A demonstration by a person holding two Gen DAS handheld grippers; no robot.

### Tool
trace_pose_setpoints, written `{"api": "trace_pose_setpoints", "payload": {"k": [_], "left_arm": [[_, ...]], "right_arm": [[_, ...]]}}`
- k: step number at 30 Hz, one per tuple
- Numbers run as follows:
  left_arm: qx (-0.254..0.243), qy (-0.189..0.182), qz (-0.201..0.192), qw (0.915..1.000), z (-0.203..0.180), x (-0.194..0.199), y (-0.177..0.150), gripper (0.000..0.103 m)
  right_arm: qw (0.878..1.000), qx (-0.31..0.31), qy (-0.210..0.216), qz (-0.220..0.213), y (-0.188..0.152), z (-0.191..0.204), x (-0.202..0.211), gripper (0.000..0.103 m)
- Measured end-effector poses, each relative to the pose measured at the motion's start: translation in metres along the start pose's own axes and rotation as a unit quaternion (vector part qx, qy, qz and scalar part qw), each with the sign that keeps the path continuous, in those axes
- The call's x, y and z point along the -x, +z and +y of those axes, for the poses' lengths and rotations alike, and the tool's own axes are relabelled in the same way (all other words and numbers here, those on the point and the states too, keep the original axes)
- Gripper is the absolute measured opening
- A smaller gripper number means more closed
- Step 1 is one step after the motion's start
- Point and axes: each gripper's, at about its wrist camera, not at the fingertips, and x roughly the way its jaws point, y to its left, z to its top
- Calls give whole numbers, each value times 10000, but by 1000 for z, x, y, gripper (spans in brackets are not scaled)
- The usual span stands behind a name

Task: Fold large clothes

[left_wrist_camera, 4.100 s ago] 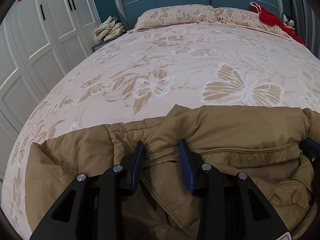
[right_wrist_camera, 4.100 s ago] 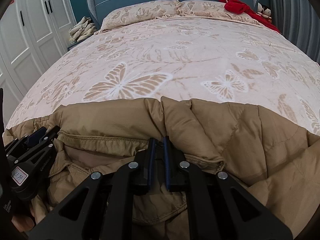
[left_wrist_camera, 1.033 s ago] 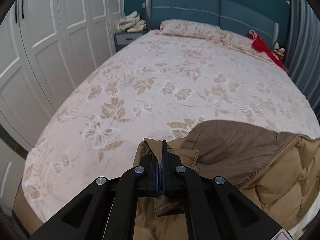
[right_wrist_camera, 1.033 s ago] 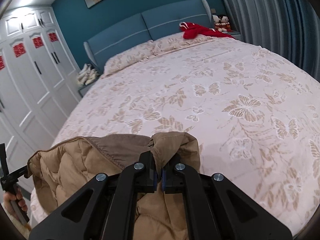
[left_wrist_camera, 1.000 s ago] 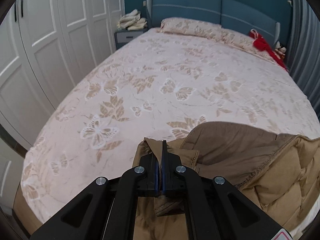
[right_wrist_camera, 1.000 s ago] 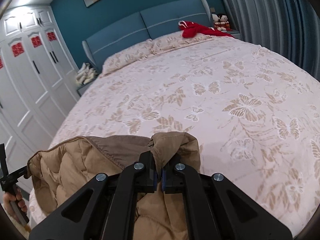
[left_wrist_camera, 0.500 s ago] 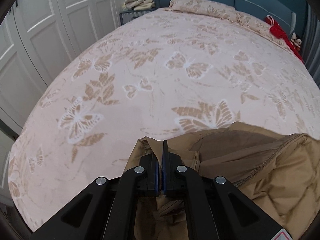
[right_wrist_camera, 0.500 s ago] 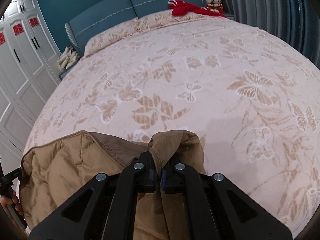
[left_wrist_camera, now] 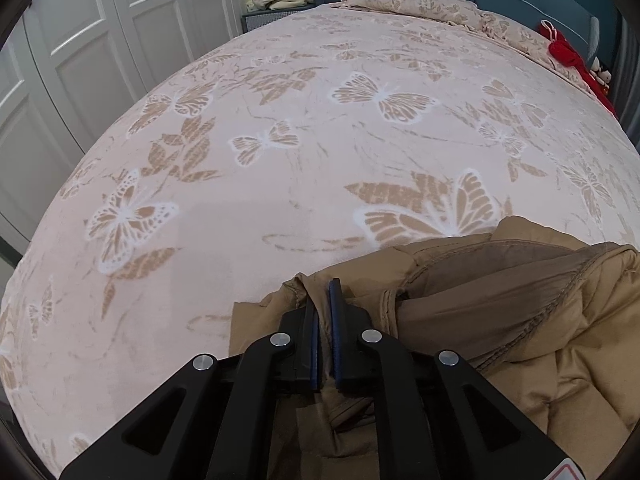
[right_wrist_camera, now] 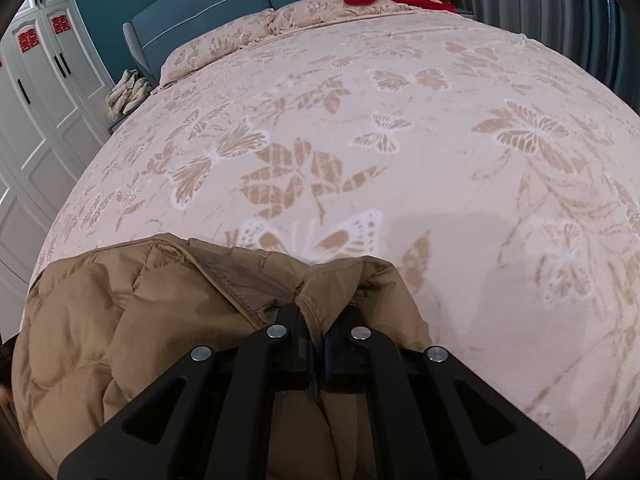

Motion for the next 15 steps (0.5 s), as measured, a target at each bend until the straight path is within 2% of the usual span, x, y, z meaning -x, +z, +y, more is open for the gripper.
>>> {"api": "trace_pose_setpoints", "payload": {"k": [6, 11, 14, 15], "left_arm": [[24, 133, -186, 9997, -5, -4, -5, 8], [68, 51, -118, 9999, -1, 0, -3, 10], [270, -193, -20, 9994, 18, 20, 1, 17], [416, -363, -53, 9985, 31, 33, 3, 26]], "right_arm": [[10000, -44, 47, -4, -4, -1, -9, 0], [9995, -226, 236, 32, -1, -8, -4, 2], [9991, -371, 207, 9, 7, -17, 22, 14], [9986, -452, 243, -96, 9, -23, 36, 25]]}}
